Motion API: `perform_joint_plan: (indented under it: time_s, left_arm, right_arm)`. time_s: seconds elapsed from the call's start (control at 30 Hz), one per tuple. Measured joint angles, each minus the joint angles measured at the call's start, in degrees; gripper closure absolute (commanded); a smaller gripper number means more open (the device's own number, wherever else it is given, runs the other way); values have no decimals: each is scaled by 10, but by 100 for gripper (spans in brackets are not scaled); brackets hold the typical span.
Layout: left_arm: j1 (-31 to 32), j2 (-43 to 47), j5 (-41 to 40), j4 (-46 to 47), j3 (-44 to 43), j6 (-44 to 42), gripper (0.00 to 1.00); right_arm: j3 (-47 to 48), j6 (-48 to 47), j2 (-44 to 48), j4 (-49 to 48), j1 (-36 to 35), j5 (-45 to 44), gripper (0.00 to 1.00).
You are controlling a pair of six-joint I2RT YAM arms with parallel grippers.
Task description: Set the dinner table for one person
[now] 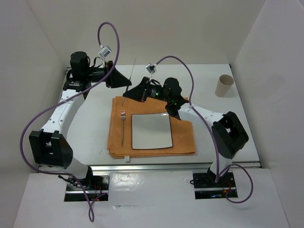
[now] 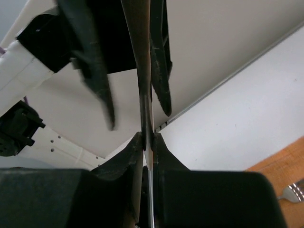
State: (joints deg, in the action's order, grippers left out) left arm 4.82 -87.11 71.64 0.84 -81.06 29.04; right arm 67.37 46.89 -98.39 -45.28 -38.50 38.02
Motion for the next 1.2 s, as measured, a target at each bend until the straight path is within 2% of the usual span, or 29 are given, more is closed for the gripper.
perform_joint_plan:
  time_s: [0.07, 0.17, 0.37, 0.53, 0.63, 0.73, 0.87, 1.2]
  left_arm:
    - [0, 0, 0, -21, -2, -11, 50]
    - [0, -1, -9, -67, -13, -36, 45]
    - [-19, 2, -36, -168, -39, -101, 45]
    - [-45, 29, -190, -294, -47, -224, 47]
    - [-50, 69, -290, -325, -10, -279, 47]
    - [-56, 105, -363, -349, 42, -319, 48]
    - [-64, 111, -416, -374, 74, -351, 48]
    - [-64, 123, -447, -388, 90, -382, 49]
  right_arm:
    - [0, -15, 11, 45, 0, -13, 100]
    - [23, -52, 31, 175, 0, -42, 100]
    - [71, -137, 102, 496, 12, -146, 100]
    - [97, -193, 144, 778, 61, -250, 100]
    - [78, -210, 134, 888, 85, -295, 100]
    - [26, -215, 97, 946, 88, -318, 100]
    - [-34, -217, 41, 983, 92, -332, 100]
    - [-63, -239, 12, 959, 126, -334, 100]
